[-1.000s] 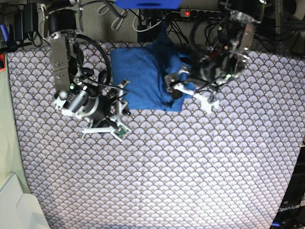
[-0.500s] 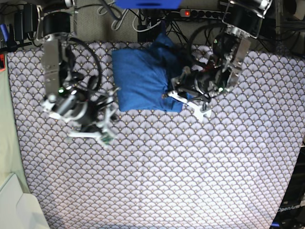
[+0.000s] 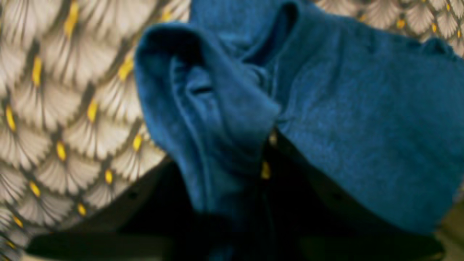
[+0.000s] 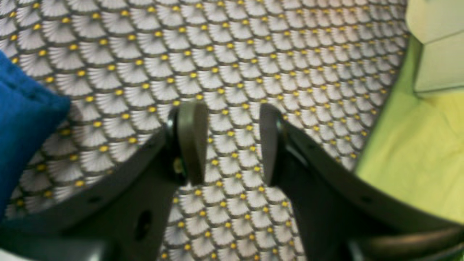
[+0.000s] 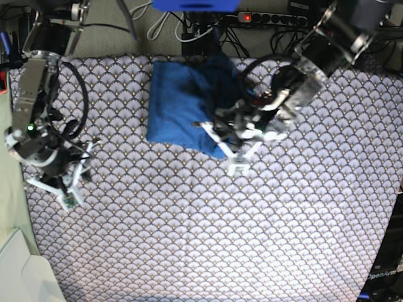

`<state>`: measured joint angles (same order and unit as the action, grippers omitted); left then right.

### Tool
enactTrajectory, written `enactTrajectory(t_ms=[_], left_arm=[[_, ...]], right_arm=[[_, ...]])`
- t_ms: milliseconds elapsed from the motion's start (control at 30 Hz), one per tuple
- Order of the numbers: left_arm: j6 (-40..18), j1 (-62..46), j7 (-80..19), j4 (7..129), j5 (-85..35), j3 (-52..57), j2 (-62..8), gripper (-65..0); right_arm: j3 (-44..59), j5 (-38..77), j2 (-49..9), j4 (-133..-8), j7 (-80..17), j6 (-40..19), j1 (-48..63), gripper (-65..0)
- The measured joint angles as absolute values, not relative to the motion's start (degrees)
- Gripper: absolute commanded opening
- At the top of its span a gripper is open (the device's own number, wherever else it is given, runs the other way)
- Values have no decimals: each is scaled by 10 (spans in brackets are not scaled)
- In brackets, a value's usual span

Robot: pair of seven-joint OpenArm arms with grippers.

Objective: Fold the T-shirt properly
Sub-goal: 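Press and tuck the folded bundle with the left gripper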

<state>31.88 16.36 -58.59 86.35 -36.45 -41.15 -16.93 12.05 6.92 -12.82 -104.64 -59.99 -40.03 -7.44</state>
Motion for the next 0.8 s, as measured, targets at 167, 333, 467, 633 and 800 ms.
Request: enactTrajectory(t_ms=[167, 333, 467, 633, 800], left_arm=[[319, 208, -594, 860, -278, -509, -143, -647], [316, 243, -597, 861, -172, -596, -124, -647], [314, 279, -594, 839, -117, -654, -107, -647], [281, 321, -579, 775, -87, -729, -68, -647], [207, 327, -499, 758, -38, -764, -58, -648]], right_arm=[[171, 69, -149, -1047, -600, -401, -70, -399], [205, 70, -171, -1047, -600, -400, -67, -399], [222, 70, -180, -1047, -600, -401, -66, -399], [242, 69, -192, -1047, -602, -401, -44, -399], [250, 74, -201, -1047, -598, -400, -31, -399]])
